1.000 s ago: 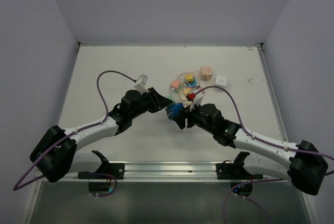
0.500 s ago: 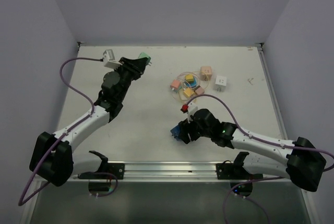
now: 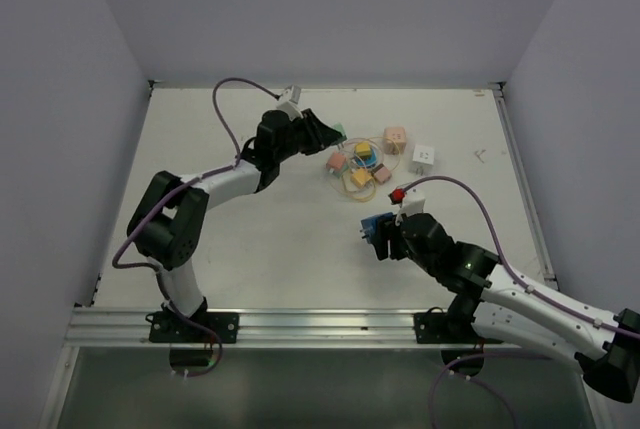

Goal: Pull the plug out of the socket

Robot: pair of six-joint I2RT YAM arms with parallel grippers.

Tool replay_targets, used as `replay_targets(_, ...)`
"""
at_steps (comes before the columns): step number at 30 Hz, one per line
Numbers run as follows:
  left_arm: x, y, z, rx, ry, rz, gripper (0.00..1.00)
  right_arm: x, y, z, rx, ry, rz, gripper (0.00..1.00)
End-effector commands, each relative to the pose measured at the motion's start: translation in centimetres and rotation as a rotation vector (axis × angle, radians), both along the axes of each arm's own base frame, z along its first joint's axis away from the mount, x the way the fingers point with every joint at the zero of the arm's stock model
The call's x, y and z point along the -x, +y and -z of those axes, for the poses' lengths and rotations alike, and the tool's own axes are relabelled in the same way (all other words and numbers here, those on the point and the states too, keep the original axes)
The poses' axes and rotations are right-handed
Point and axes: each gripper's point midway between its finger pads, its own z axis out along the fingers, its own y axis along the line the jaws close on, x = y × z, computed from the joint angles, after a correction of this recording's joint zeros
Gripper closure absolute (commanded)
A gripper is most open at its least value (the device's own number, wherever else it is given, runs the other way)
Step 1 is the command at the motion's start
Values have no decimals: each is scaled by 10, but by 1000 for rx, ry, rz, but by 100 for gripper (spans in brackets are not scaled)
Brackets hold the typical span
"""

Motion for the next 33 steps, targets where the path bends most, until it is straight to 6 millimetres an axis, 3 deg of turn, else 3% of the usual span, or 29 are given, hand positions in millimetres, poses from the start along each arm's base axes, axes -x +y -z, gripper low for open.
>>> replay_targets(1,10,-47,-3,-31,-27,178,85,-11,-24,-14,-15,-30,178,100)
replay_targets(2,8,-55,16,-48,9,195,82,-10,-26,-13,-24,-23,192,100)
replay_targets(3,7,-64,14,-47,5,216,81,-9,-28,-11,-23,-20,202,100)
replay_targets(9,6,-85,60,-100,105,260,69,-9,-38,-11,-11,-26,244,100)
replay_targets(13,12,-83,80,-132,160,253,57,-10,-41,-11,-12,-29,260,100)
replay_targets(16,11,-76,85,-169,165,227,43,-11,-43,-8,-3,-27,274,100)
replay_targets(19,9,-73,80,-189,157,213,32,-14,-46,-7,12,-26,300,100)
replay_targets(22,8,-68,63,-206,134,197,25,-19,-56,-9,47,-35,353,100)
replay_targets(23,7,-66,47,-201,108,189,22,-21,-63,-9,67,-34,377,100)
replay_targets(25,7,-57,35,-236,93,158,19,-27,-68,-11,85,-26,403,100)
replay_targets(26,7,-51,17,-240,61,130,16,-34,-78,-12,91,-18,446,100)
replay_targets(27,9,-44,15,-270,62,121,13,-36,-78,-11,74,8,441,100)
replay_targets(29,12,-32,-13,-283,13,87,12,-49,-95,-12,66,21,511,100)
replay_targets(31,20,-19,-20,-319,11,75,11,-58,-102,-14,56,25,543,100)
replay_targets(32,26,-10,-38,-317,-20,55,11,-65,-114,-12,71,36,588,100)
replay_targets(33,30,-2,-42,-336,-26,46,10,-72,-118,-17,68,36,608,100)
